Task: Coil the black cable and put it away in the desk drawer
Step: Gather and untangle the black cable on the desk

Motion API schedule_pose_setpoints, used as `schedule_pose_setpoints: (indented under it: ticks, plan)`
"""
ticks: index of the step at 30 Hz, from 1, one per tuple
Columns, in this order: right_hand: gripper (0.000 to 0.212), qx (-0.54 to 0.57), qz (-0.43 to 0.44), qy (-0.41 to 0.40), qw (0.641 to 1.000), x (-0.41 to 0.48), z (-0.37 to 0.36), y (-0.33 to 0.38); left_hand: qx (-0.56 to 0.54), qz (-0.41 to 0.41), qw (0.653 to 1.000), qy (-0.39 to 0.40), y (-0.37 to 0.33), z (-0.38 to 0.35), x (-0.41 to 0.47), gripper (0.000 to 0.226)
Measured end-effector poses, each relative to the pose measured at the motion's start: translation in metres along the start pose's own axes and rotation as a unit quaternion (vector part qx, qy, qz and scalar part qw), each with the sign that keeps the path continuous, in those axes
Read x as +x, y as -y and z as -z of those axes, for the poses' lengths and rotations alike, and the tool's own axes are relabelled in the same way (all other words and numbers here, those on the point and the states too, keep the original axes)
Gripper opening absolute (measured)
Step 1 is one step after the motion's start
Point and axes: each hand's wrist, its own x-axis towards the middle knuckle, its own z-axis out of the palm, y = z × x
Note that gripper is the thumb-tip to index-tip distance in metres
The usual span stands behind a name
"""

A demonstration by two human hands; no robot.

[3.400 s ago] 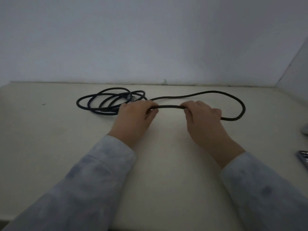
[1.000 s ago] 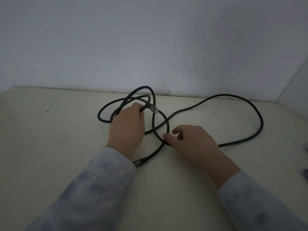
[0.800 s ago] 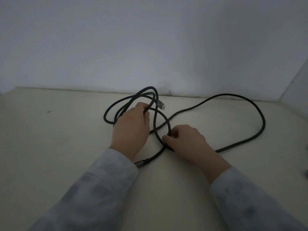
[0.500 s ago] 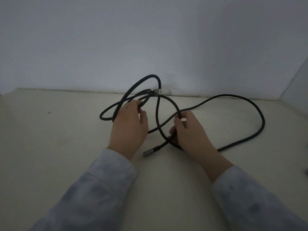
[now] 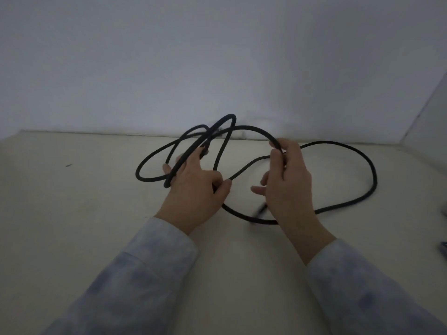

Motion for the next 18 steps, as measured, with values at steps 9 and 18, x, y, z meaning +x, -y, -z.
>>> schedule_pose_setpoints:
  ticks: [9,18]
  plan:
    - [0.02,-0.028,-0.061,-0.039,0.997,0.009,0.007,-0.008,-0.137,-0.05,0.988,-0.05,-0.003,0.0,0.0,0.025]
    - [0.032,0.019,-0.089,-0.047,0.995,0.009,0.009,-0.012,-0.169,-0.221,0.945,-0.174,-0.022,0.021,-0.009,0.018]
